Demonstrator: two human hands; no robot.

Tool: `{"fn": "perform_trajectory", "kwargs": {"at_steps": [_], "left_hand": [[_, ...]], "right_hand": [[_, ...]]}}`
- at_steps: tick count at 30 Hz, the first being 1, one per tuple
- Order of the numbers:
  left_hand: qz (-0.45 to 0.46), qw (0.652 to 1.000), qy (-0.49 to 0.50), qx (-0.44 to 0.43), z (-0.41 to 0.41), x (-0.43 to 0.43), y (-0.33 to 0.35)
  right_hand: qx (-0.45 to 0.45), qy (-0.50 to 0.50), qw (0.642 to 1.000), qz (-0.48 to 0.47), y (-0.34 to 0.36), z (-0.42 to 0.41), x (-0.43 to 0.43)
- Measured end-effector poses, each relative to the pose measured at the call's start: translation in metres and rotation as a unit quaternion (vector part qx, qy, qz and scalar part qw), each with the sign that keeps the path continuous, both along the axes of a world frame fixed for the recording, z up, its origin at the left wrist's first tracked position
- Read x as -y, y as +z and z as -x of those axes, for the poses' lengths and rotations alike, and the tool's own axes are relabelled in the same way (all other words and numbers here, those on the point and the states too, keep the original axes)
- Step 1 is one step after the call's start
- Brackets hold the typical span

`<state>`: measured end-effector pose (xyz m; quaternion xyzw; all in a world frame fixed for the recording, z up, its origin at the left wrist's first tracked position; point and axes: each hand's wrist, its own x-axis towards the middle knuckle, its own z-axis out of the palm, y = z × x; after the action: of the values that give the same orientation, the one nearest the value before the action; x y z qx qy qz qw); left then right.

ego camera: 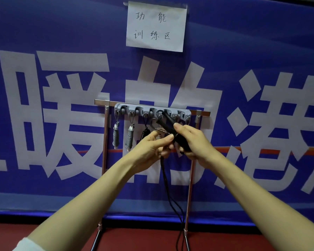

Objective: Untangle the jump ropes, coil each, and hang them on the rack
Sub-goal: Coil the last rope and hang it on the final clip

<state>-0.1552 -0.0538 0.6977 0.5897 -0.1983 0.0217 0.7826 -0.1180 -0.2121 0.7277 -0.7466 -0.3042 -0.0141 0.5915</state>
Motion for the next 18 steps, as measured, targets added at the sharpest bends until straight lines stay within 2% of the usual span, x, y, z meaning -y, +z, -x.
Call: {"fn": "perform_trajectory", "kwargs": {"at_steps": [4, 7, 10, 14, 18], "left_hand": [[-0.055, 0.992, -0.068, -0.096, 0.008, -0.003, -0.017], [-0.007, 0.987, -0.102, -0.12, 0.01, -0.002, -0.026], [0.039, 0.985, -0.107, -0.129, 0.007, -0.004, -0.028], [0.037, 0.977, -0.176, -0.117, 0.007, -0.005, -0.03], [0.036, 0.976, -0.177, -0.124, 0.005, -0.001, -0.028]], "right_hand": [[-0.003, 0.047, 0.999, -0.016, 0.009, -0.001, 0.009], [0.007, 0.063, 0.998, 0.021, 0.016, -0.002, 0.016], [0.012, 0.07, 0.997, 0.037, 0.016, -0.004, 0.019], [0.039, 0.079, 0.995, 0.051, 0.016, -0.003, 0.02], [0.065, 0.097, 0.992, 0.057, 0.019, 0.0, 0.017]]}}
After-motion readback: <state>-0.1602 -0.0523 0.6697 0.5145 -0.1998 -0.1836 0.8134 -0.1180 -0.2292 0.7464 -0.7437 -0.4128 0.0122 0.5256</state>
